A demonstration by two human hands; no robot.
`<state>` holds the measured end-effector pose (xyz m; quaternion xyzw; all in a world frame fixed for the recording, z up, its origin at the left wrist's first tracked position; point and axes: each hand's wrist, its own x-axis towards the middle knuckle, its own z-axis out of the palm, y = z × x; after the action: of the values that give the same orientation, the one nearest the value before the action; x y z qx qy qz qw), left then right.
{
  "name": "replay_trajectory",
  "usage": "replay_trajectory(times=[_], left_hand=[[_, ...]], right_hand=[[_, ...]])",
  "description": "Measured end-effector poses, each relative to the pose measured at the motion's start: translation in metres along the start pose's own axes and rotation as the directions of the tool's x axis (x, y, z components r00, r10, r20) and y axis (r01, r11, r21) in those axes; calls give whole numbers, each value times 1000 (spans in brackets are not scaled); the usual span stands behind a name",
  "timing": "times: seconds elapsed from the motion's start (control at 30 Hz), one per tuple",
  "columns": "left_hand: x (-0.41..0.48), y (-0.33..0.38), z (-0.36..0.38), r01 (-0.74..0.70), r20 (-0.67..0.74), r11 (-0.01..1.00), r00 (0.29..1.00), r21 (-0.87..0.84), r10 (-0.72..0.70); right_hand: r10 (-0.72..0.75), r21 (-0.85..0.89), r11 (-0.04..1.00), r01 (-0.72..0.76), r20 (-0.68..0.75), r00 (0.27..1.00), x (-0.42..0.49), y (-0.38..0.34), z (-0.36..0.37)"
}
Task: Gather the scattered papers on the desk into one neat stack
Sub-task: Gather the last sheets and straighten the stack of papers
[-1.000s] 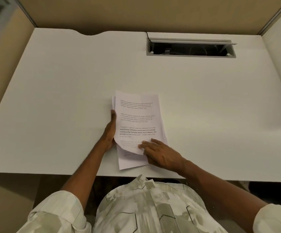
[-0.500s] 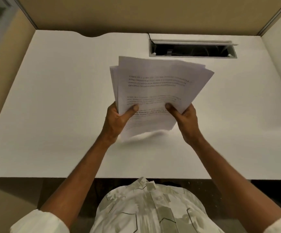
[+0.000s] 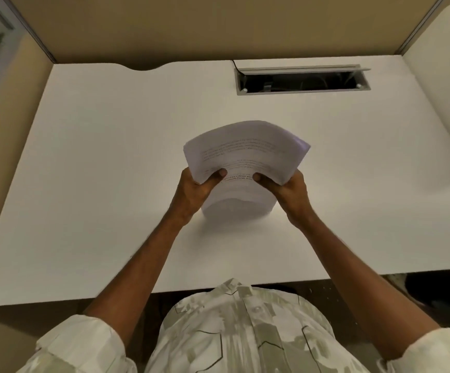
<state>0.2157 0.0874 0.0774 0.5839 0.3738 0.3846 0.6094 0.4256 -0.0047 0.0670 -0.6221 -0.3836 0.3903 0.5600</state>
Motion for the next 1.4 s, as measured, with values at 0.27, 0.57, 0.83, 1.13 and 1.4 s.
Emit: replay_trajectory(times=[0.27, 0.57, 0.83, 1.13, 1.4], left_hand=[[-5, -12, -8, 34, 87, 999, 996, 26, -36], [-4, -14, -8, 20, 32, 1000, 999, 6, -20], [1, -34, -12, 117, 39, 990, 992, 79, -121], [10, -45, -8, 238, -174, 950, 946, -200, -273], [5, -31, 38, 288, -218, 800, 864, -527, -454]], right_hand=[[8, 61, 998, -6, -31, 999, -16, 16, 11], [-85, 147, 984, 98, -93, 992, -9, 17, 22], [39, 116, 993, -30, -72, 997, -6, 46, 19], [215, -16, 975, -221, -174, 961, 6, 54, 10], [400, 544, 733, -409, 142, 905, -1, 39, 38]])
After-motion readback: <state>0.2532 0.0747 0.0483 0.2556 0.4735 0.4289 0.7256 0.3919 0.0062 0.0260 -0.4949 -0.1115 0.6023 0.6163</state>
